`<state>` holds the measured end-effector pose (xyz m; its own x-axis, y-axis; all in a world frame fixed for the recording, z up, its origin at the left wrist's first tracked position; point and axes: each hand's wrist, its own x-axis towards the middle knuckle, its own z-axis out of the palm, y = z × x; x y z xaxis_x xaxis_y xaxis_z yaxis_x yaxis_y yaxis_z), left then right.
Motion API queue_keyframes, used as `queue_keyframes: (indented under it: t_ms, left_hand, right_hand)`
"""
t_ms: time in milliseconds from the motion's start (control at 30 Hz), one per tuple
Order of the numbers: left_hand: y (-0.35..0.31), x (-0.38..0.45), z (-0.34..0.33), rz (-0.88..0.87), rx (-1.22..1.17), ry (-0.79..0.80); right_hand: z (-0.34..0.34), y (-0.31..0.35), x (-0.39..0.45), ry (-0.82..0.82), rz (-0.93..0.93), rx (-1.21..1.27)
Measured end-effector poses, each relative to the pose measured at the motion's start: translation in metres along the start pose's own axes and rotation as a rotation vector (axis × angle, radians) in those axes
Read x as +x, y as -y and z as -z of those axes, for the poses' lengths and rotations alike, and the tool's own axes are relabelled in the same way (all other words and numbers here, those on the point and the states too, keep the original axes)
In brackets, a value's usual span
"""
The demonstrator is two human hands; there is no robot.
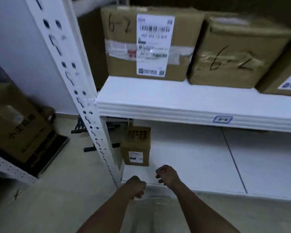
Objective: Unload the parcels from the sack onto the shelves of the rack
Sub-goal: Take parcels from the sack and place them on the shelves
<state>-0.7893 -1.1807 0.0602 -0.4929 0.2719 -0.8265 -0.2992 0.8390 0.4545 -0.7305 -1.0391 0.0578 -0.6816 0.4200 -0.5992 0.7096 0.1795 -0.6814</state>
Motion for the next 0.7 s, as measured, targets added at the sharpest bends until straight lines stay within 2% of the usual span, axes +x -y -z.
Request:
queue_keyframes:
  t_ms: [100, 233, 400, 533, 700]
  left_hand:
    - [-0.03, -0.064, 0.014, -0.021, 0.032, -0.038]
    - [-0.065, -0.145, 0.036, -0.097, 0.149, -0.066]
    - [-0.11, -0.225, 0.043, -0.179, 0.211, -0.023]
    - [-0.144, -0.261, 0.024, -0.28, 0.35, 0.004]
    - [-0.183, -0.29, -0.037, -0.341, 0.474, 0.034]
  right_hand:
    - [0.033, 0.037, -0.059, 0.026, -0.003, -0.128]
    - [0.077, 0.082, -0.138, -0.005, -0.028, -0.153]
    - [0.126, 0.11, -0.222, -0.03, -0.09, -0.161]
    - [0.16, 0.107, -0.259, -0.071, -0.118, -0.147]
    - [0.21, 0.066, -0.293, -0.124, -0.182, -0.121]
